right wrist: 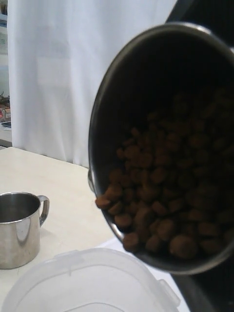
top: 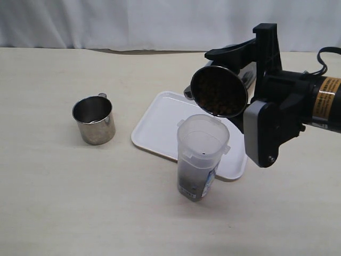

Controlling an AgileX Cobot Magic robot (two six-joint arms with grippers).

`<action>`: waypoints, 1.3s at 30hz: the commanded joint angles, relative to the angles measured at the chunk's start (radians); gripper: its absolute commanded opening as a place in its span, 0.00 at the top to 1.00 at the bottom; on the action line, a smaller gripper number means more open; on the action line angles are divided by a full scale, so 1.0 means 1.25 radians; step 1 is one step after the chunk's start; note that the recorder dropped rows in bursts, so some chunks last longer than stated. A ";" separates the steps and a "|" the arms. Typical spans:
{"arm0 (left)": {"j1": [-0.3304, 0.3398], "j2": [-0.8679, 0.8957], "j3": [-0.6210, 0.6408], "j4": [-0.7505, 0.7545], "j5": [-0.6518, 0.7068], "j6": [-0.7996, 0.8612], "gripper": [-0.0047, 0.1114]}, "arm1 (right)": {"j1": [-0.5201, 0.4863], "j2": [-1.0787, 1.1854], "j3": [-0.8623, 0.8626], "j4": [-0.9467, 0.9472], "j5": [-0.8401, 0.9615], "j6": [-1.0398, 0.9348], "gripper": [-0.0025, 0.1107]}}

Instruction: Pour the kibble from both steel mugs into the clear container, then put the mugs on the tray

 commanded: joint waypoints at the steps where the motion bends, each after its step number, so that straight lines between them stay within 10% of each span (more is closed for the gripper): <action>1: -0.007 -0.002 0.002 -0.002 -0.008 -0.002 0.96 | 0.003 -0.002 -0.008 0.013 -0.020 -0.001 0.93; 39: -0.007 -0.002 0.002 -0.002 -0.008 -0.002 0.96 | 0.003 -0.002 -0.008 0.005 -0.020 -0.114 0.93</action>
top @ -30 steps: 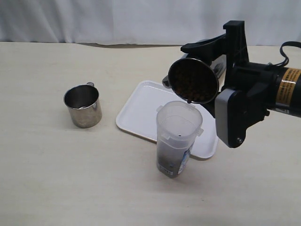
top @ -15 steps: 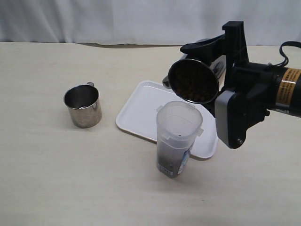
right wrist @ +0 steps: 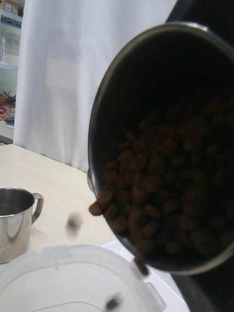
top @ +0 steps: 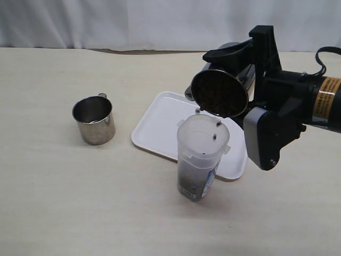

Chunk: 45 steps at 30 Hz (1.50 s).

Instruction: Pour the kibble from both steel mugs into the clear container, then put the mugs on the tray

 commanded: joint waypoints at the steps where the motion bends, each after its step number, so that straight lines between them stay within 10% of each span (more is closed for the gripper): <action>1: -0.007 -0.002 0.002 -0.002 -0.008 -0.002 0.96 | 0.003 -0.002 -0.008 0.005 -0.020 -0.026 0.93; 45: -0.007 -0.002 0.002 -0.002 -0.008 -0.002 0.96 | 0.003 -0.002 -0.008 0.005 -0.026 -0.068 0.93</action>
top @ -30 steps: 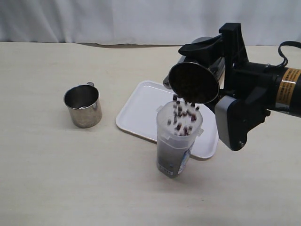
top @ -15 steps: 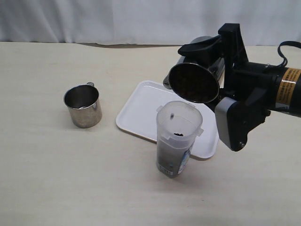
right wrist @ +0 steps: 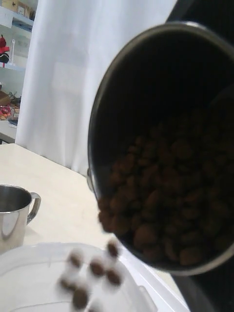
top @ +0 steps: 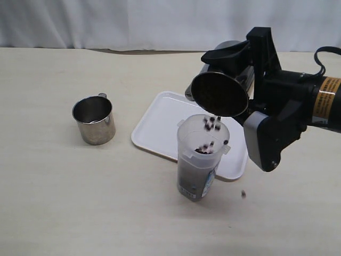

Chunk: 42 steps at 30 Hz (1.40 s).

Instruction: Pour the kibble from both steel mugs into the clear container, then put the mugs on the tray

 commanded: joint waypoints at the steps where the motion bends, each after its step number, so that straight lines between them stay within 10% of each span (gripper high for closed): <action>1: -0.007 -0.002 0.002 -0.002 -0.010 -0.002 0.96 | 0.003 -0.002 -0.008 0.005 -0.023 -0.009 0.93; 42: -0.007 -0.002 0.002 -0.002 -0.010 -0.002 0.96 | 0.003 -0.002 -0.008 0.001 -0.042 -0.052 0.93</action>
